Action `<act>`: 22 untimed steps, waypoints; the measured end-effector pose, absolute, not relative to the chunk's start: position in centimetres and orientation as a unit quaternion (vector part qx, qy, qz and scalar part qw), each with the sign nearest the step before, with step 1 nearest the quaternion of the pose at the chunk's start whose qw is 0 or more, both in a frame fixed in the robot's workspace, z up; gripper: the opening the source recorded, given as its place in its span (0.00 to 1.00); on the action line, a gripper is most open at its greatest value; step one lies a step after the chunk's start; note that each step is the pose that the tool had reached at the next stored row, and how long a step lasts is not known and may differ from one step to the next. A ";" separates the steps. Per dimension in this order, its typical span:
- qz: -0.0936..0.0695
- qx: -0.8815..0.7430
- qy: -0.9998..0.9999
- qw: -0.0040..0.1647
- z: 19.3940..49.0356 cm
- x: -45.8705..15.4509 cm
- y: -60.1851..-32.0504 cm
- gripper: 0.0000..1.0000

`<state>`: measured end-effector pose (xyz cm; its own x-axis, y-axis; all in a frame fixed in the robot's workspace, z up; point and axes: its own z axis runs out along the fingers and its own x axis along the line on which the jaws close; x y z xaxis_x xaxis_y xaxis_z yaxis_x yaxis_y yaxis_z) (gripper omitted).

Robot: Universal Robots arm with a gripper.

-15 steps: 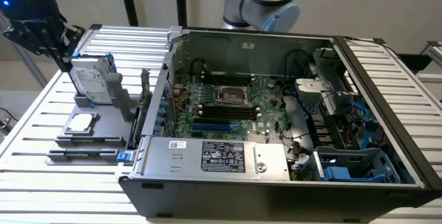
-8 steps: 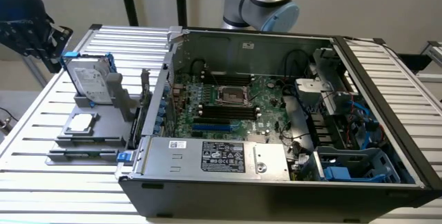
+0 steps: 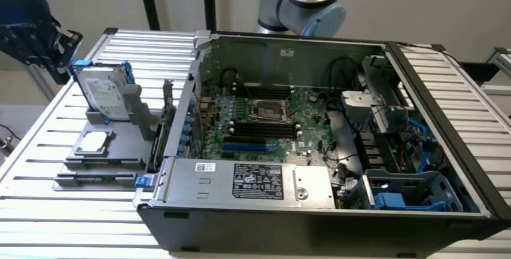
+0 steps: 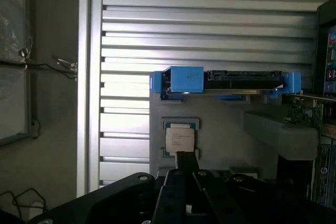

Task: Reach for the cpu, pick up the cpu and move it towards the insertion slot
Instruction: 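Pick up the cpu and move it towards the insertion slot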

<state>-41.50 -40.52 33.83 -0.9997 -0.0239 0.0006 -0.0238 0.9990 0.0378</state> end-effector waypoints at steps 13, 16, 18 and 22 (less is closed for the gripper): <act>-0.019 0.012 -1.000 0.001 33.3 -41.5 -40.6 0.59; -0.019 0.012 -1.000 0.001 32.7 -41.5 -40.6 0.65; -0.019 0.012 -1.000 0.001 32.4 -41.5 -40.7 0.65; -0.019 0.012 -1.000 0.001 31.6 -41.5 -40.9 0.65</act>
